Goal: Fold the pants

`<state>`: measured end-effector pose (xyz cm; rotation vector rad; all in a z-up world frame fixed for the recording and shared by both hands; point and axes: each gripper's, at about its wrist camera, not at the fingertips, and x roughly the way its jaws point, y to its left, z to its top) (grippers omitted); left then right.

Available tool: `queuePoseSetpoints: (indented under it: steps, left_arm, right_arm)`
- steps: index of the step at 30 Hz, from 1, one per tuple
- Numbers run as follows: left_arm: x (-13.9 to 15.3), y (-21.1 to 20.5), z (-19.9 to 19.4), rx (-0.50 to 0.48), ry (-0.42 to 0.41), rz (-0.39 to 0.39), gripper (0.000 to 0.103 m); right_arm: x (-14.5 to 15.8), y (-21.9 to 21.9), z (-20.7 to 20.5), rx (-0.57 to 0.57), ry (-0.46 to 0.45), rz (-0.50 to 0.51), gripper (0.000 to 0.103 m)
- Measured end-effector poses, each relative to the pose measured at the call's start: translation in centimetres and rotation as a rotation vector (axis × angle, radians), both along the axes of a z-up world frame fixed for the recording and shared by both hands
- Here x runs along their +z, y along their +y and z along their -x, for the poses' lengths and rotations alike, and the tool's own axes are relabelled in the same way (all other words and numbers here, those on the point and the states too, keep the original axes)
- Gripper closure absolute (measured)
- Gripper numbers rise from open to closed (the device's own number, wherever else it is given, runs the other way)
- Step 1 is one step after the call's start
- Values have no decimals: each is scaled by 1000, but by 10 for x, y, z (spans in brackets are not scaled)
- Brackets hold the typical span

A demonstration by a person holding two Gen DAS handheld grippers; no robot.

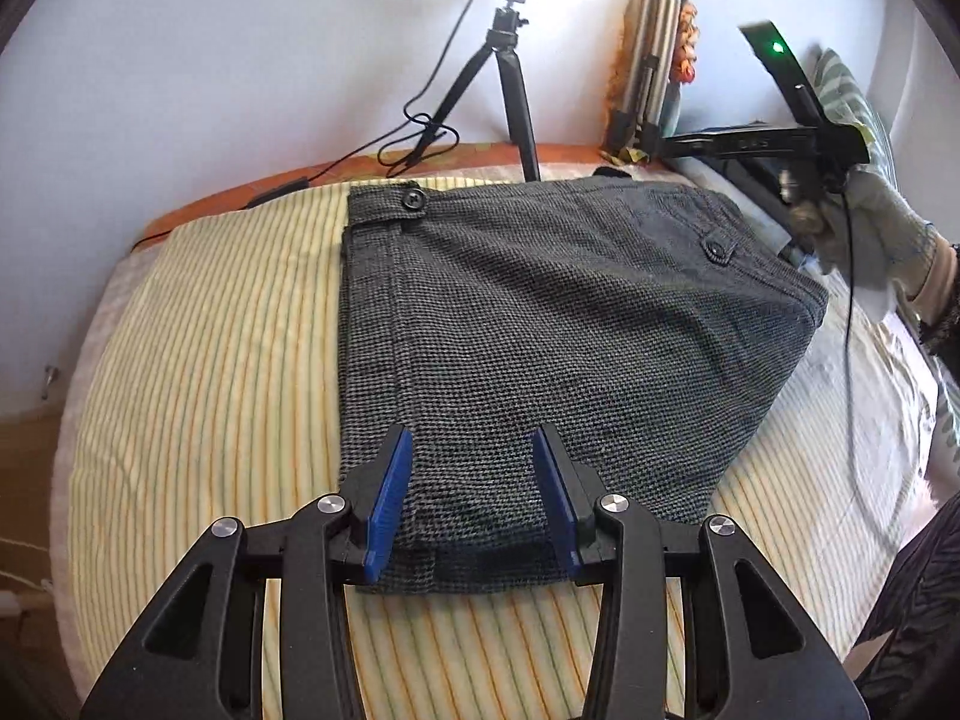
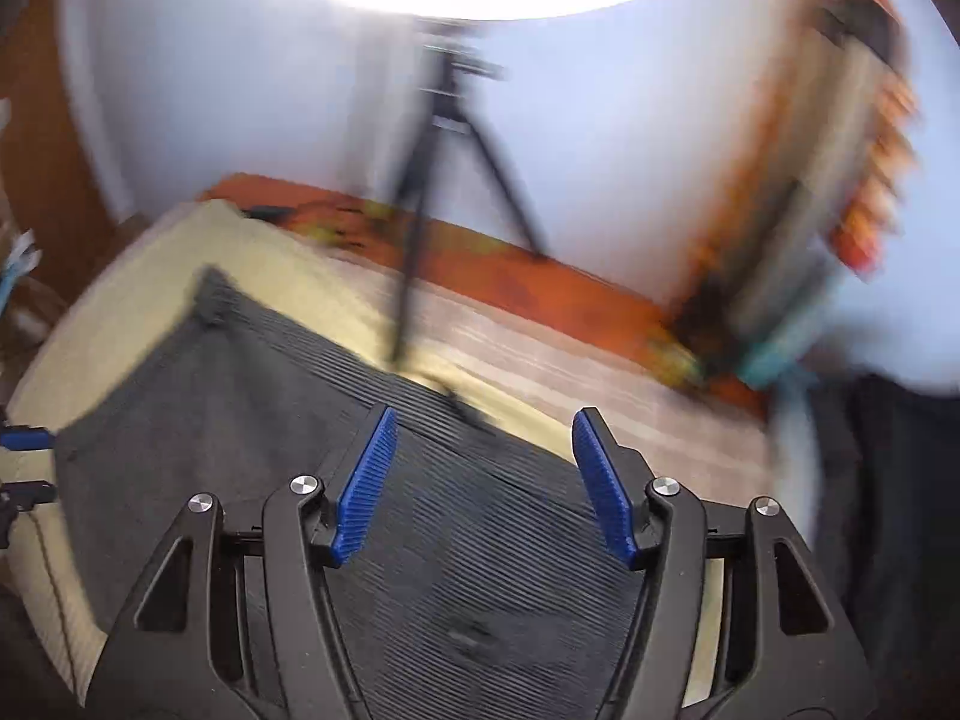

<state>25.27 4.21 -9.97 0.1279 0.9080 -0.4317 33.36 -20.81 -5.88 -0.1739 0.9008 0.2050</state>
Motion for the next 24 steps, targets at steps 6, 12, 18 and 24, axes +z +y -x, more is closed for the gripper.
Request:
queuePoseSetpoints:
  steps: [6, 12, 18, 24]
  left_arm:
    - [-21, -7, -12, 12, 50, -47, 63]
    - [-26, -11, -13, 18, 50, -84, 63]
    - [-29, -12, -12, 14, 44, -100, 63]
    - [-31, -12, -11, 1, 33, -108, 63]
  right_arm:
    - [-30, -99, -3, -227, 108, -53, 32]
    - [-60, -125, -11, -252, 168, -219, 32]
    - [-61, -101, -4, -154, 175, -199, 71]
    - [-57, -91, -7, -180, 120, -93, 89]
